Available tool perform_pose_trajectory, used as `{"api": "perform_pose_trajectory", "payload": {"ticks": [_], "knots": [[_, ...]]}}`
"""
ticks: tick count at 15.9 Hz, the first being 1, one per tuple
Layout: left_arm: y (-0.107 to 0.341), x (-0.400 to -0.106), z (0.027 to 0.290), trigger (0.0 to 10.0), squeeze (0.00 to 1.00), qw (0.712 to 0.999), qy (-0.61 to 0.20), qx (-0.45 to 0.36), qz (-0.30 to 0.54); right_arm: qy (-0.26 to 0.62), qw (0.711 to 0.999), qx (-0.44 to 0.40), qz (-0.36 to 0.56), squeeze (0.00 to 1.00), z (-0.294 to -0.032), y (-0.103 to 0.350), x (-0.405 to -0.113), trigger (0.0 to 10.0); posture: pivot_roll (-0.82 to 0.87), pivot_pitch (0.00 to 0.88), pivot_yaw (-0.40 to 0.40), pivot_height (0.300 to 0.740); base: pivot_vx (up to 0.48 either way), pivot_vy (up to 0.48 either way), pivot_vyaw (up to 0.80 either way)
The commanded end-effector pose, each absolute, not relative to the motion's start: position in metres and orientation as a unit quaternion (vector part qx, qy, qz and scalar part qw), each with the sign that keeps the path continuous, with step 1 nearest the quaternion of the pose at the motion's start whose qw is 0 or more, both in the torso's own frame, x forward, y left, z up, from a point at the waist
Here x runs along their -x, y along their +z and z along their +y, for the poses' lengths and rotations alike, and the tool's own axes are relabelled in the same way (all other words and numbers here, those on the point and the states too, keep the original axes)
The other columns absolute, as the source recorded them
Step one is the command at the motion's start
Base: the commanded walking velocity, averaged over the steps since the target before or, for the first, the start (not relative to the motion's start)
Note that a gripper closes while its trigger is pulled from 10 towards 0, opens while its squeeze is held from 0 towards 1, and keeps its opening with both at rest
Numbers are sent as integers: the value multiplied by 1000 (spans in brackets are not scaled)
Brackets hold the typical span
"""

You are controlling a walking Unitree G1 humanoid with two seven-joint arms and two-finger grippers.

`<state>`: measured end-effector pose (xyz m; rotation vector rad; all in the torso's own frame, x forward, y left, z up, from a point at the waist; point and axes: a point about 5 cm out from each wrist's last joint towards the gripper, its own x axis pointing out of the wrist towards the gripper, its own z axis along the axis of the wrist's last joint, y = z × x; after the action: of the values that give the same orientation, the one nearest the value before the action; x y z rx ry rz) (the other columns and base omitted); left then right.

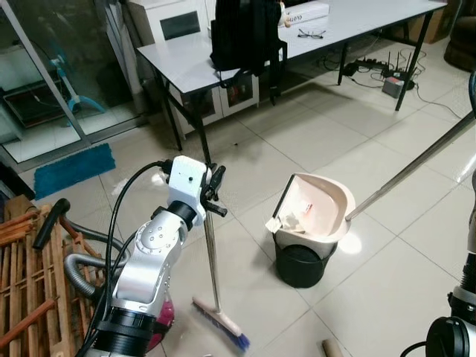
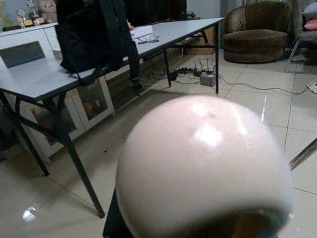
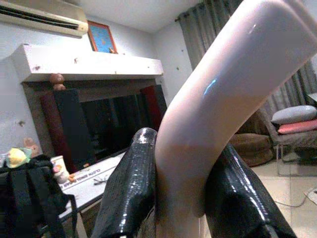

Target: Sweep floor

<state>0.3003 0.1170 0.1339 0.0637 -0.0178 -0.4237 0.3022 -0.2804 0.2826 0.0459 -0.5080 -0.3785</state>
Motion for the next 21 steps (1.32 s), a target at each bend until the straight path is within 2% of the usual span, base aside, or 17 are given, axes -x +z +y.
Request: {"api": "perform_pose_trajectory", "payload": {"ticks": [1, 8, 15, 18, 21], "knots": [[139, -301, 122, 10000, 0, 978, -203, -37, -18, -162, 943, -8, -289, 0, -271, 297, -301, 10000, -81, 0, 125, 740, 0, 0, 0], [136, -298, 123, 10000, 0, 976, -207, -64, -18, -26, 940, 120, -320, 0, -210, 289, -311, 10000, -57, 0, 116, 740, 0, 0, 0], [137, -296, 127, 10000, 0, 976, -203, -79, -20, 72, 923, 206, -318, 0, -161, 242, -309, 10000, -39, 0, 113, 740, 0, 0, 0], [137, -297, 125, 10000, 0, 975, -206, -82, -23, 101, 906, 229, -342, 0, -144, 230, -304, 10000, -36, 0, 114, 740, 0, 0, 0], [137, -297, 125, 10000, 0, 975, -205, -83, -24, 96, 893, 257, -357, 0, -140, 224, -304, 10000, -33, 0, 113, 740, 0, 0, 0]]}}
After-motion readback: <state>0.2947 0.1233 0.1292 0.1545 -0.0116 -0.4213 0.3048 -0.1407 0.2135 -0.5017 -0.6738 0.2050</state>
